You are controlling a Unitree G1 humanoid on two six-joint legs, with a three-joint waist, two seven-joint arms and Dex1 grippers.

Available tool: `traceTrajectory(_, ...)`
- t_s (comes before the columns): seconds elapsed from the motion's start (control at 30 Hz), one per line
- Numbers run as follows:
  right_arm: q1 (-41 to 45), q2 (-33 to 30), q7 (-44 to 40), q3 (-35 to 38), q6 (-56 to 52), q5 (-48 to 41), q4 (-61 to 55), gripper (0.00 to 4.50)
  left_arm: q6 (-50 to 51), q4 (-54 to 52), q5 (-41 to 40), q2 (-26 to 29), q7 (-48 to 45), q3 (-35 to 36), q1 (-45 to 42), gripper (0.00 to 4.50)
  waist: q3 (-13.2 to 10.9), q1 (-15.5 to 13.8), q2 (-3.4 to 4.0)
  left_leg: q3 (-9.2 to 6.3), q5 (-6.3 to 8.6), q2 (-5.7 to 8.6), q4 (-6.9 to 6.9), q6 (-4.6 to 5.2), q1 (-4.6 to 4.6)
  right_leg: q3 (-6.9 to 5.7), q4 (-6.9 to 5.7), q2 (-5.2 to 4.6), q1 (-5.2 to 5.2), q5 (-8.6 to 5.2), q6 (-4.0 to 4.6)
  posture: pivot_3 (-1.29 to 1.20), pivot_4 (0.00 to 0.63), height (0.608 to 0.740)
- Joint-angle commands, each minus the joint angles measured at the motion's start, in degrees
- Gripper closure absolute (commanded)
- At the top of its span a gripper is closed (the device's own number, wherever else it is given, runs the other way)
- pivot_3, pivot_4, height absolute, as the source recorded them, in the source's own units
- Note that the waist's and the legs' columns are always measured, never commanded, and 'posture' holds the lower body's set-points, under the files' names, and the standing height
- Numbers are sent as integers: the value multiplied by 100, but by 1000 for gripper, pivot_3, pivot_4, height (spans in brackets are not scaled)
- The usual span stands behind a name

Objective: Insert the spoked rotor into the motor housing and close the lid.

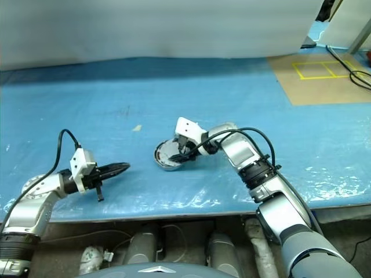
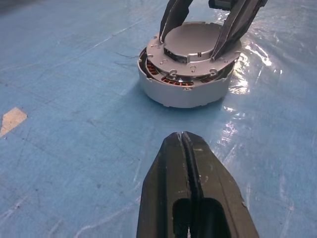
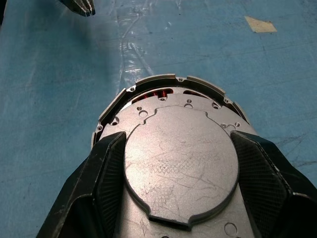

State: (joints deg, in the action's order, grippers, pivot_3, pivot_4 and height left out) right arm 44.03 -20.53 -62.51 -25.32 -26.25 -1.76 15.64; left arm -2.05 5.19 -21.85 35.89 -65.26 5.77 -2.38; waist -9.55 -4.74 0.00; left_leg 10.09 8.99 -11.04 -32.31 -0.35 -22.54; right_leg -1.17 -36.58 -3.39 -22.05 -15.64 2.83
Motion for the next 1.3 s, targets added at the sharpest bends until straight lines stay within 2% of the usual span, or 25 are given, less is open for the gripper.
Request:
traceTrajectory(0.03,-5,28,-13,166,-466,-145,47,1535,-239,146,13,-5,-122,-6,-122,4452,0,-19,0,0,0,0,0,0,1,0,0,0,0,0,0,0,150,740)
traceTrajectory(0.17,154,332,-5,695,-1107,-751,-184,1535,-404,420,53,-11,-235,-16,-233,4452,0,-41,0,0,0,-5,1,0,0,1,-7,4,-6,0,1,0,150,740)
traceTrajectory(0.27,185,408,15,821,-1290,-900,-304,1535,-508,570,74,-13,-305,-24,-284,4452,0,-49,0,1,-1,-6,1,0,-10,2,-6,6,-17,0,1,0,150,740)
traceTrajectory(0.6,30,878,1007,418,-1020,-310,62,1535,-714,893,118,-58,-436,-93,-453,4452,0,-34,0,2,-2,-17,2,-3,-57,-1,-15,19,-63,3,-1,0,150,740)
traceTrajectory(0.73,-140,772,1006,219,-921,-168,8,1535,-727,918,108,-57,-484,-81,-469,4452,1,-29,-2,2,-1,-17,0,-3,-49,0,-15,18,-55,1,1,0,150,740)
traceTrajectory(0.87,-139,630,903,368,-948,-292,-4,1535,-664,848,24,-48,-513,-23,-467,4452,1,-36,-1,2,-1,-18,2,-4,-24,1,-14,17,-35,0,2,0,150,740)
traceTrajectory(1.1,-42,585,715,721,-1020,-675,-143,1535,-23,42,-521,-172,-260,83,-665,4452,0,-81,-2,4,-1,-15,0,-3,-26,1,-13,12,-32,0,2,0,150,740)
traceTrajectory(1.3,-132,569,833,421,-751,-408,-28,1535,25,-148,-418,-164,-277,-48,-621,4452,0,-42,-2,5,-1,-17,1,-3,-32,4,-12,18,-40,0,2,0,150,740)
